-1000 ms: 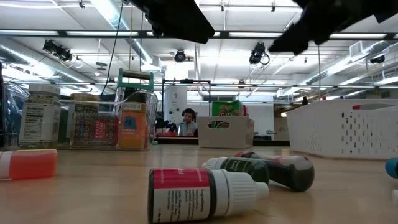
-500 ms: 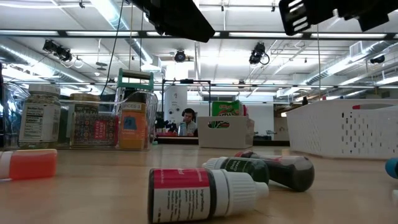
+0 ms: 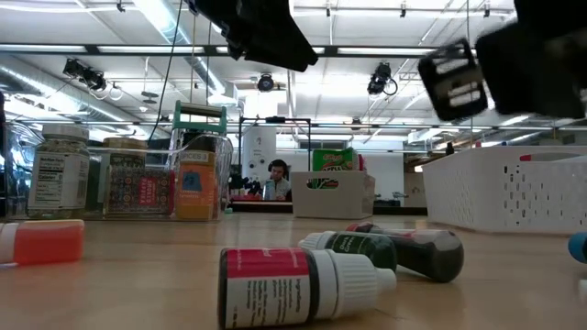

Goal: Pick & Place Kitchen Items
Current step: Put the blue food coloring bottle into the white bin, then put the orange food coloring bottle into the white bin

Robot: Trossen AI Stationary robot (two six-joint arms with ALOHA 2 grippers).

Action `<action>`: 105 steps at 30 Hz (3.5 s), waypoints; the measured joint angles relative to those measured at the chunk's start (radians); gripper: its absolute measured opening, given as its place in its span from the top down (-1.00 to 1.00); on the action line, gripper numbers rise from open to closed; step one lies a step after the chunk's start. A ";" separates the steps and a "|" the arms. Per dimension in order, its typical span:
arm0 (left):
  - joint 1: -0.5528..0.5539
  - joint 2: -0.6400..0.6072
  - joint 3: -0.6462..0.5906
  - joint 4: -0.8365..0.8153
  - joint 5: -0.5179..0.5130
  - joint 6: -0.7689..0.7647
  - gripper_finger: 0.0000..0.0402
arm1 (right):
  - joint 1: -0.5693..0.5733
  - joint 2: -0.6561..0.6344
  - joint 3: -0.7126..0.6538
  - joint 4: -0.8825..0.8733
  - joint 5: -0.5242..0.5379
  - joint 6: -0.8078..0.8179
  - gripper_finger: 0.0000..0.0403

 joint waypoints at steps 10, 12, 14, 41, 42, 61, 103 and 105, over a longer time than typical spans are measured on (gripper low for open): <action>-0.001 0.000 0.000 -0.004 0.074 0.000 0.04 | 0.014 0.153 0.055 -0.115 0.085 -0.026 0.11; -0.001 0.000 0.000 -0.006 0.089 0.000 0.04 | 0.014 0.153 0.055 -0.115 0.093 -0.026 0.11; -0.001 0.000 0.000 -0.006 0.091 0.000 0.04 | 0.014 0.153 0.055 -0.113 0.095 -0.026 0.11; -0.016 -0.124 0.000 -0.126 -0.104 0.046 0.04 | -0.018 0.066 0.044 -0.126 0.139 0.229 0.56; -0.020 -0.159 0.000 -0.149 -0.125 0.047 0.04 | -0.022 0.036 0.044 -0.147 0.160 0.240 0.56; -0.039 -0.529 0.001 -0.576 -0.147 -0.063 0.04 | -0.068 -0.513 0.043 -1.021 0.812 0.824 0.54; -0.039 -0.520 0.000 -0.667 -0.078 -0.198 0.04 | -0.066 -0.130 0.115 -0.138 0.648 0.505 -0.01; -0.039 -0.520 0.000 -0.667 -0.077 -0.202 0.04 | -0.060 -0.055 0.114 -0.098 0.602 0.551 -0.01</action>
